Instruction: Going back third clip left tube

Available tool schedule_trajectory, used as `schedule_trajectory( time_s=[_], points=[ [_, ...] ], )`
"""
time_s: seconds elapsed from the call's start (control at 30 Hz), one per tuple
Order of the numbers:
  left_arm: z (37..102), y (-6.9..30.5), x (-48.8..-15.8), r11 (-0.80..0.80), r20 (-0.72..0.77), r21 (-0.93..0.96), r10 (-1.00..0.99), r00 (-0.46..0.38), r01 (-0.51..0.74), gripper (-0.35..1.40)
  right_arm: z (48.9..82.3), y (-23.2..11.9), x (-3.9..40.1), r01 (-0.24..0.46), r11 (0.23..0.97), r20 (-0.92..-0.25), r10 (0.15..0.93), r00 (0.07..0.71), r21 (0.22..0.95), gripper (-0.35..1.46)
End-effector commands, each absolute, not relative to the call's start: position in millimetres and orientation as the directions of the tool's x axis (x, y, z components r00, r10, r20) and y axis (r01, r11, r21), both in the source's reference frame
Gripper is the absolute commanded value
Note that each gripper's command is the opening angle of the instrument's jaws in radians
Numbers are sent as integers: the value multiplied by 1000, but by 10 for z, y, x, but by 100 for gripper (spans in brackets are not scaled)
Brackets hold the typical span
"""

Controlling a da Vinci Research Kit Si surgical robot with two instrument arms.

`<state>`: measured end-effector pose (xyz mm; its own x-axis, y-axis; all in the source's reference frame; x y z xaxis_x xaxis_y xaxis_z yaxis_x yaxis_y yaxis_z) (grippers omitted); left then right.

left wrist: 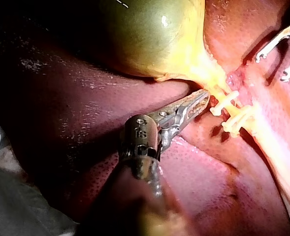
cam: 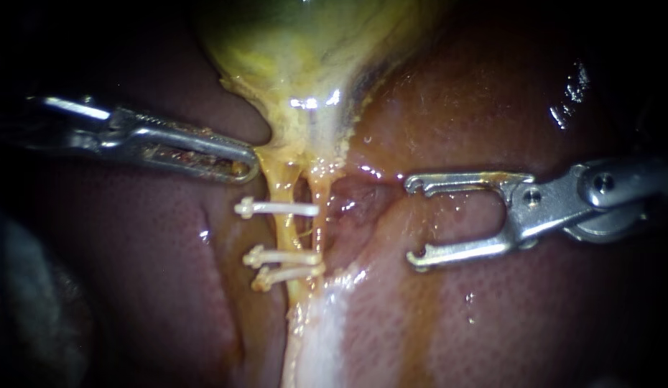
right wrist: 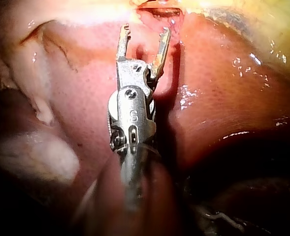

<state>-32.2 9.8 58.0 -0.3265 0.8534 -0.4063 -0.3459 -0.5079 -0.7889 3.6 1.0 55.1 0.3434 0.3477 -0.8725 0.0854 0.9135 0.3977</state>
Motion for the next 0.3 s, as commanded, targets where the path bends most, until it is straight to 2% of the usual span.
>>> schedule_trajectory(
  time_s=[0.03, 0.3],
  points=[
    [580, 98, -322, -508, -406, -790, 853, -327, -344, -35, 552, 10, 36, 86, 914, -872, 348, 344, 398, 49],
    [580, 98, -323, -508, -407, -790, 853, -327, -344, -35, 551, 9, 36, 86, 914, -872, 348, 344, 398, 49]
  ],
)
